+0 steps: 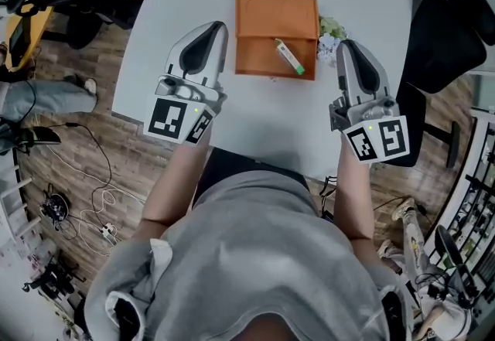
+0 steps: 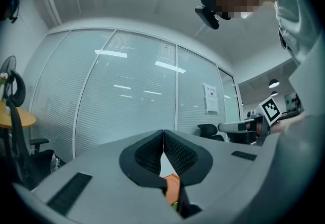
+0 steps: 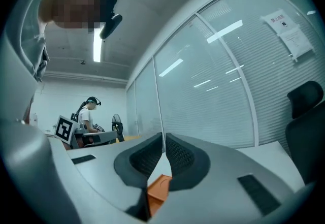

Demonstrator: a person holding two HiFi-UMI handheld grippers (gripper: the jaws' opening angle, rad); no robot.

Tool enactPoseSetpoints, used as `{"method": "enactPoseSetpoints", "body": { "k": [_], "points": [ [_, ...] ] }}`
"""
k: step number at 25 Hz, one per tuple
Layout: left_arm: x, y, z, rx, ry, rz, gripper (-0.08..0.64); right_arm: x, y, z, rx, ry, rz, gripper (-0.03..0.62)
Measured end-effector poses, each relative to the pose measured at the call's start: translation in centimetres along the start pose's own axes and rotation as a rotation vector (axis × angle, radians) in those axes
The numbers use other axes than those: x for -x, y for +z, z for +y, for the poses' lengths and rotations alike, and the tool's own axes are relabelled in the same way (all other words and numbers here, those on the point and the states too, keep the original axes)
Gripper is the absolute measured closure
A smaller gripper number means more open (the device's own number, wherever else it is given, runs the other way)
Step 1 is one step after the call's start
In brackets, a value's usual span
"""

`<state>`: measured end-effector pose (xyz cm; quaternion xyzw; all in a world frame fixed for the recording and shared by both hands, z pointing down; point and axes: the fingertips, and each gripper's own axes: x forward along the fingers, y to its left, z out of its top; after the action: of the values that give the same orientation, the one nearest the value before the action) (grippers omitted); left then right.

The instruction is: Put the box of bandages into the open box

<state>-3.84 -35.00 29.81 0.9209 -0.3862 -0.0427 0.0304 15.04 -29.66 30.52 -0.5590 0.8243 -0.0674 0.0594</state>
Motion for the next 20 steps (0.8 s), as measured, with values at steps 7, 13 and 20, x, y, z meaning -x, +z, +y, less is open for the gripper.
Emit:
{"method": "enactPoseSetpoints", "body": {
  "k": [7, 13, 20],
  "points": [
    [1.6, 1.8, -1.0, -0.018, 0.011, -0.028, 0.540, 2.7, 3.5, 1.7, 0.051, -0.017, -0.071, 0.535],
    [2.4, 3.4, -0.3, -0.007, 0.003, -0.048, 0.540, 2.5, 5.5, 3.0, 0.071, -0.064, -0.125, 0.535],
    [2.3, 3.9, 0.1, -0.014, -0.006, -0.056, 0.540, 1.6, 5.4, 3.5, 0.080, -0.076, -0.108, 0.535]
  ]
}}
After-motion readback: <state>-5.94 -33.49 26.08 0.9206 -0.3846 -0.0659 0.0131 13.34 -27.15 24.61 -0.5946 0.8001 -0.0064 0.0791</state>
